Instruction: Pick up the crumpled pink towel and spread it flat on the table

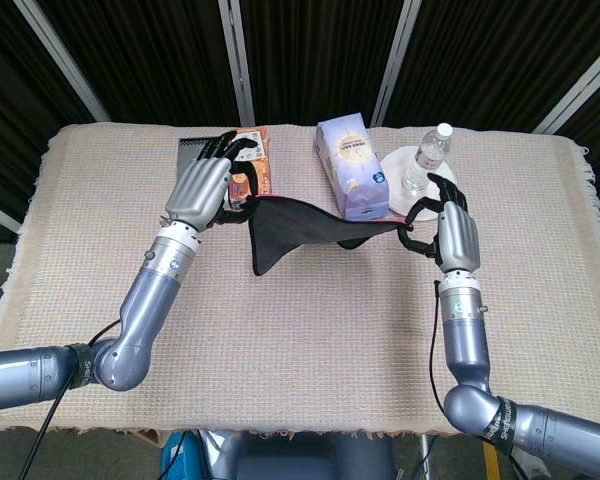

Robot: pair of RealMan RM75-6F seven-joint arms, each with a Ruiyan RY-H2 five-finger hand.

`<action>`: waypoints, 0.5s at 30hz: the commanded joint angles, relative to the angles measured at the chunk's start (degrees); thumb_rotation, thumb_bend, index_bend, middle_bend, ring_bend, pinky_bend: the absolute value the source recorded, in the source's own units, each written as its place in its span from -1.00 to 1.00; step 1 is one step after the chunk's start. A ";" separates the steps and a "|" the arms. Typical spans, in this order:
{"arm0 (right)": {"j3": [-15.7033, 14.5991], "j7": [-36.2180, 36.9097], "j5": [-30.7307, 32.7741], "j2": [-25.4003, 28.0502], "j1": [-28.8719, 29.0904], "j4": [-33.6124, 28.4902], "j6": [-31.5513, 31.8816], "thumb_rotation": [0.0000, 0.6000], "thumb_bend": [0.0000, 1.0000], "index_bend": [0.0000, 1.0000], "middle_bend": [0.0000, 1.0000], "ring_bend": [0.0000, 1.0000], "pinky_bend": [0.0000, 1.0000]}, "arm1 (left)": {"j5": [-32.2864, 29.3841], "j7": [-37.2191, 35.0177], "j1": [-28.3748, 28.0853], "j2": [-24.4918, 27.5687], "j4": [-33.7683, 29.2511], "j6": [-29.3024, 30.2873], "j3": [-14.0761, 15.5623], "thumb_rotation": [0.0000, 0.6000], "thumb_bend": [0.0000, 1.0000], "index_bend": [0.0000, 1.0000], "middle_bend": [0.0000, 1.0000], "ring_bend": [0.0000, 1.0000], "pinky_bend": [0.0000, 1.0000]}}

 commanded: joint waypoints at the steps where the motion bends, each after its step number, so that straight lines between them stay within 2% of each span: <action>1: 0.42 -0.36 0.35 0.27 0.38 0.10 0.26 1.00 0.17 0.45 -0.73 -1.00 -1.00 | 0.42 -1.02 0.35 -0.31 1.17 -0.09 -0.02 1.00 -0.01 0.28 -0.71 -1.00 -1.00; 15: 0.82 -0.76 0.39 1.75 0.63 -1.43 1.72 1.00 0.17 0.45 -0.73 -1.00 -1.00 | 1.74 -2.97 0.80 -0.62 2.88 -0.35 -0.17 1.00 -0.01 0.27 -0.71 -1.00 -1.00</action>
